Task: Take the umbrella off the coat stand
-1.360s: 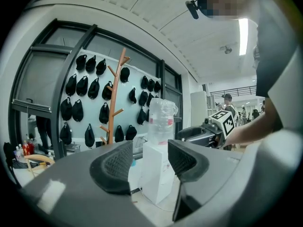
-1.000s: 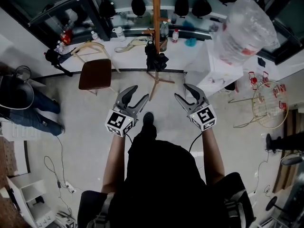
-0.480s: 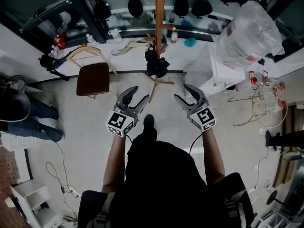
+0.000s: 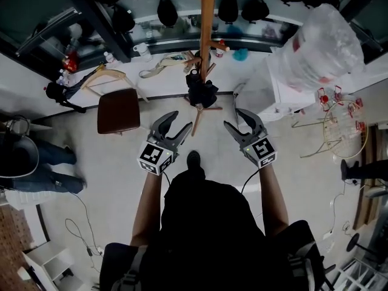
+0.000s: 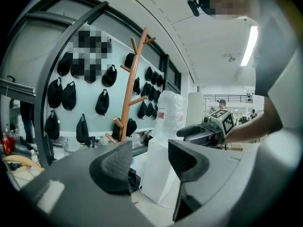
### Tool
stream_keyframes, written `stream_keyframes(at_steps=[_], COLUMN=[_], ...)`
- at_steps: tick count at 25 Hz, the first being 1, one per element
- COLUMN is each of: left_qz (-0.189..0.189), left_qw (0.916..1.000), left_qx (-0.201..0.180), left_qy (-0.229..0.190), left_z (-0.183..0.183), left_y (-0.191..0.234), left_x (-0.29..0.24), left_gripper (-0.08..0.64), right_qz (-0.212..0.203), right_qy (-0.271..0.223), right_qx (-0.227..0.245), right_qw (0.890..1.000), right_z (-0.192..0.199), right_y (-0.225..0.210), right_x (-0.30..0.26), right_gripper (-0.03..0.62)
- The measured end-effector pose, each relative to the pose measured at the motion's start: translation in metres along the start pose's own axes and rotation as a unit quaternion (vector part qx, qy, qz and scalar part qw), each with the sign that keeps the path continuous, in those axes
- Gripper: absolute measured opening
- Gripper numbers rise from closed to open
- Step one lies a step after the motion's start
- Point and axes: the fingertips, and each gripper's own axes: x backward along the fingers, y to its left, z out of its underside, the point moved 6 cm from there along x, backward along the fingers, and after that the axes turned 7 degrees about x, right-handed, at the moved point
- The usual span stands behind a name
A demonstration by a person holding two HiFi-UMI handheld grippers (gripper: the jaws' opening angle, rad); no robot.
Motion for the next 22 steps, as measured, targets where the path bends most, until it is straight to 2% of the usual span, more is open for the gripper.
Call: stream_keyframes(at_steps=[13,22], left_qz=[0.032,0.058], left_qw=[0.9994,0.9982], left_qx=[-0.01,-0.005], left_qy=[0.008,0.013], left_z=[-0.017,-0.012], left_y=[0.072,0.09], left_x=[-0.014,-0.022], left_gripper=[0.235,0.235], right_qz=[0.047,0.065], right_qy=[0.008,0.018], right_qx=[-0.008,0.0], right_qw=[0.999,0.998], right_z=[-0.012,-0.018], right_y=[-0.015,-0.01], right_x=[-0.049,-0.062], right_gripper=[0.227,0.227])
